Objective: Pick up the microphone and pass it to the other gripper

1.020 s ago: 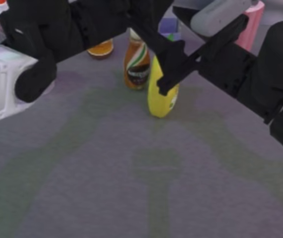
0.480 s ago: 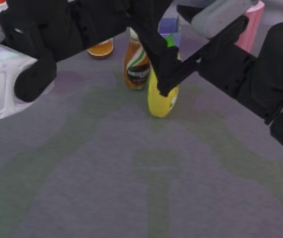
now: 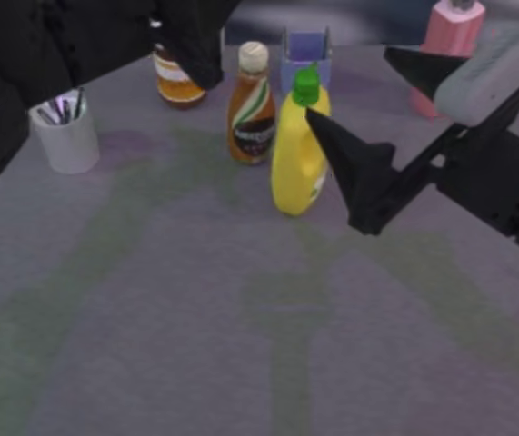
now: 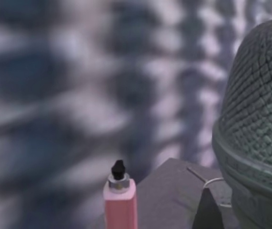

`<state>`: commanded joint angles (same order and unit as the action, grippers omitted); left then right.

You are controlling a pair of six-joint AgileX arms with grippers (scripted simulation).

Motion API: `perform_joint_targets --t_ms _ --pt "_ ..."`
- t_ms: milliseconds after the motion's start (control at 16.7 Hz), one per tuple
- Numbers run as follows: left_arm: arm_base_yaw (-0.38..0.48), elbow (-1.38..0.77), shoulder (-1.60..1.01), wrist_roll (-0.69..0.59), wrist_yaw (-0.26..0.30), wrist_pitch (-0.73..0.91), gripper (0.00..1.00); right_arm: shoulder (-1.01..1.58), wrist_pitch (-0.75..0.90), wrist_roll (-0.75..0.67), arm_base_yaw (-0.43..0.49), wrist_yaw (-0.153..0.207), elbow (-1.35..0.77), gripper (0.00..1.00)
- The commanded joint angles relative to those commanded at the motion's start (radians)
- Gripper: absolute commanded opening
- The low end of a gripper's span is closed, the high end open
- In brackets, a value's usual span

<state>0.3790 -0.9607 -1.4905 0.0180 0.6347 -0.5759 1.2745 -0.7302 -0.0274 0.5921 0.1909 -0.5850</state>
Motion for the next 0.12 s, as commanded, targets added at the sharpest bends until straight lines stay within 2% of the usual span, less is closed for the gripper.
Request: perform_joint_targets --t_ms 120 --pt "-0.015 0.007 0.006 -0.001 0.012 0.001 0.00 -0.019 0.001 0.001 -0.001 0.005 0.018 1.00"
